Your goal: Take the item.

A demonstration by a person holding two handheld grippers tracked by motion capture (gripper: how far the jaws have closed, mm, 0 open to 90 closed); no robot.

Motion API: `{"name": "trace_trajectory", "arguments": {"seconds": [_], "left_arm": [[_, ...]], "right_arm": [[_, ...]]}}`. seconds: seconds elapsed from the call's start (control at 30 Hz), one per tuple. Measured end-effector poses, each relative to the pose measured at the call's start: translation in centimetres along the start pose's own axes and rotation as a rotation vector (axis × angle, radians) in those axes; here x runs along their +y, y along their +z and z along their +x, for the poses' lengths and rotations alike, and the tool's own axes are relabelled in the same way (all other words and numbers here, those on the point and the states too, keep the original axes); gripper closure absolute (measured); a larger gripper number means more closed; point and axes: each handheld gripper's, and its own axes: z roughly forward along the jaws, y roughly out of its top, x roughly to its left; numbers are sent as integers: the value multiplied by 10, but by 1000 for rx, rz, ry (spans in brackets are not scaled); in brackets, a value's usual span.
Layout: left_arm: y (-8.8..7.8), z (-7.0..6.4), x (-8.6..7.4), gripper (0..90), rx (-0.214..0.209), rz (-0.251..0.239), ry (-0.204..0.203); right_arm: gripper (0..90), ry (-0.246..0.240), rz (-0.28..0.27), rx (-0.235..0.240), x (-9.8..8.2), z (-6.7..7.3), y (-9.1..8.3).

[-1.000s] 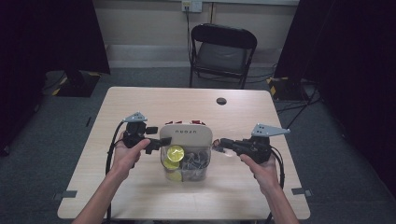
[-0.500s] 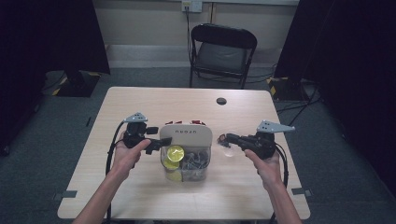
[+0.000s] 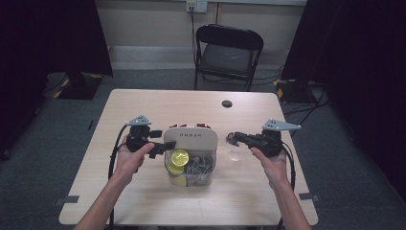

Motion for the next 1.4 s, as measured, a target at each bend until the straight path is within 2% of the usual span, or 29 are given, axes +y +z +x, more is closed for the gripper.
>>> {"name": "trace_trajectory", "arguments": {"seconds": [0.27,0.5,0.67,1.0,1.4], "left_arm": [[1,0,0,151,-7,-5,1],[2,-1,0,153,-3,2,6],[2,0,-1,153,-9,1,4],[3,-1,-1,153,-1,12,12],[3,-2,0,153,2,13,13]], "right_arm": [[900,40,0,-42,-4,-13,5],[900,46,28,-78,-8,-21,10],[900,58,33,-85,-12,-27,14],[900,54,59,-119,-19,-33,16],[900,60,74,-135,-23,-35,17]]}}
